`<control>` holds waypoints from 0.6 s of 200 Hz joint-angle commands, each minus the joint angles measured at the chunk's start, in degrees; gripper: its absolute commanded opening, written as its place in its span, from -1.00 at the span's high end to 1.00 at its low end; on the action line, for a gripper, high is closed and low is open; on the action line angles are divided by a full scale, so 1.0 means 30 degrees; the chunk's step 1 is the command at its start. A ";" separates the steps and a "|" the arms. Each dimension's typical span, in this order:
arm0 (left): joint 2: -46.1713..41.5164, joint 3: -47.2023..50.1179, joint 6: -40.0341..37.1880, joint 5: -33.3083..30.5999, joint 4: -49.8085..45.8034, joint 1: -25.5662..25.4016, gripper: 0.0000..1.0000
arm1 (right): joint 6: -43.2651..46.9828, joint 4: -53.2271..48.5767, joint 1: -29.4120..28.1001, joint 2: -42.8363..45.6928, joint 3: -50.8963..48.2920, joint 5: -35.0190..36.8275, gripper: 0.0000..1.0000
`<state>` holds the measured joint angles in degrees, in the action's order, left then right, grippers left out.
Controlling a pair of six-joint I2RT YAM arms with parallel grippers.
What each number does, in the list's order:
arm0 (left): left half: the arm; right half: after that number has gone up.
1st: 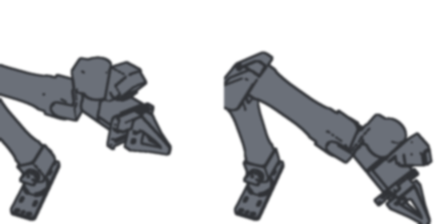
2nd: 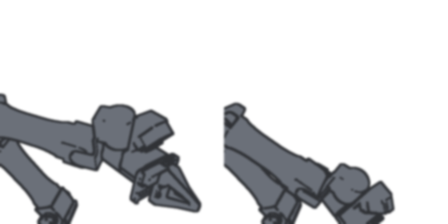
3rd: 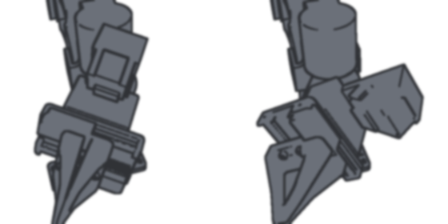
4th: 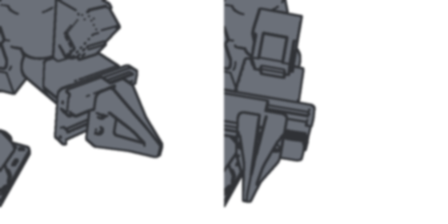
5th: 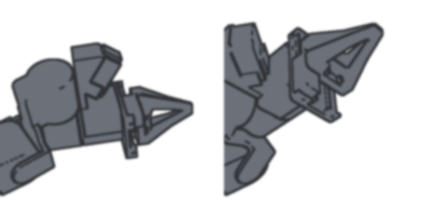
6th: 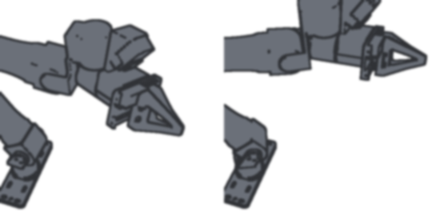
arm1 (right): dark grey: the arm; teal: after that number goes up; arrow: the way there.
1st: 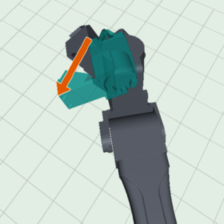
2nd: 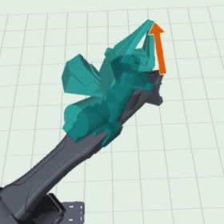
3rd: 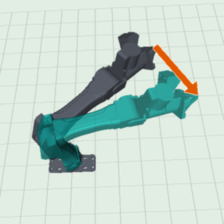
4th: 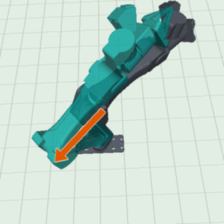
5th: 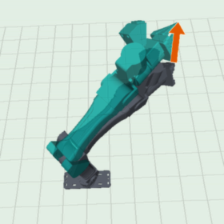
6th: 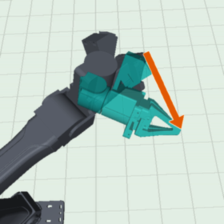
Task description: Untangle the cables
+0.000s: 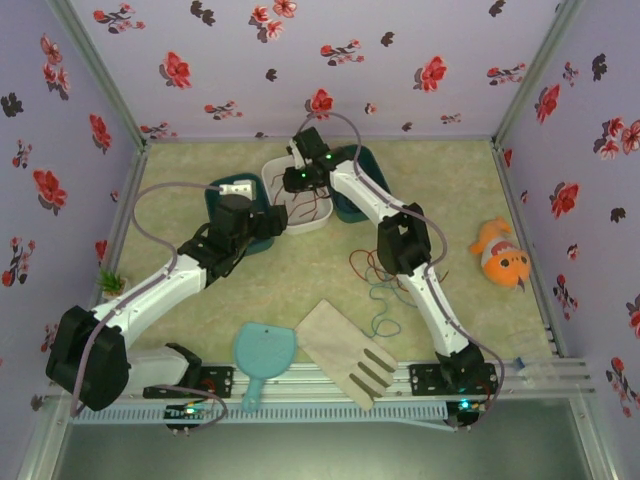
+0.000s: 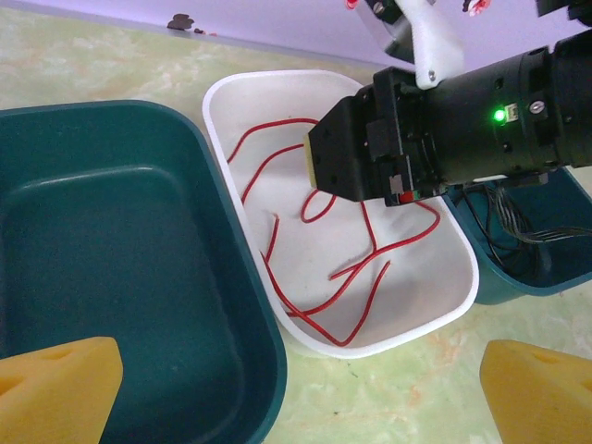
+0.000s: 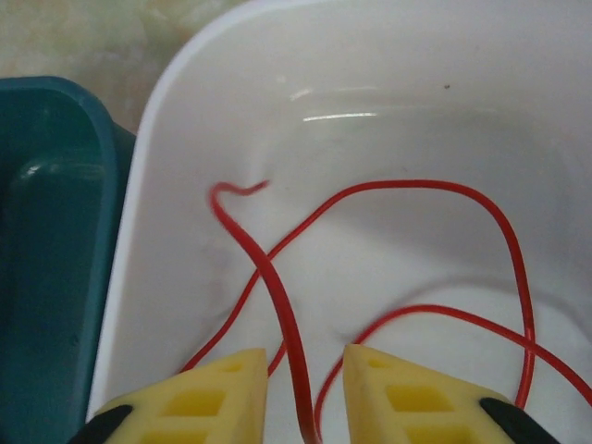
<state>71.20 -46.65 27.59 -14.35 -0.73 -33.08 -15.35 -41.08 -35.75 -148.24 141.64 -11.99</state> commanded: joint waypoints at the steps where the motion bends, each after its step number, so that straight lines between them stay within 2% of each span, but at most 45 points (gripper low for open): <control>1: 0.0119 -0.0443 0.0235 0.0099 -0.0107 0.0199 -0.99 | 0.0596 -0.1149 -0.0213 -0.0023 0.1658 0.0459 0.38; 38: 0.0004 -0.0445 0.0210 0.0108 -0.0107 0.0266 -0.99 | 0.1109 -0.2076 -0.0213 0.1566 0.1443 0.1552 0.25; 62: -0.0053 -0.0474 0.0180 0.0098 -0.0194 0.0302 -0.99 | 0.1033 -0.2127 -0.0191 0.2853 0.0275 0.1821 0.09; 101: -0.0059 -0.0503 0.0198 0.0134 -0.0195 0.0333 -0.99 | 0.0229 -0.2243 -0.0213 0.5166 -0.1656 0.2720 0.05; 120: -0.0093 -0.0504 0.0090 0.0203 -0.0196 0.0330 -0.99 | -0.0353 -0.2136 -0.0213 0.7161 -0.3734 0.3743 0.00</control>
<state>71.20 -46.65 27.59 -14.35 -0.97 -32.60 -13.98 -46.46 -36.03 -134.54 135.98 -5.54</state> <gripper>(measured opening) 0.996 0.485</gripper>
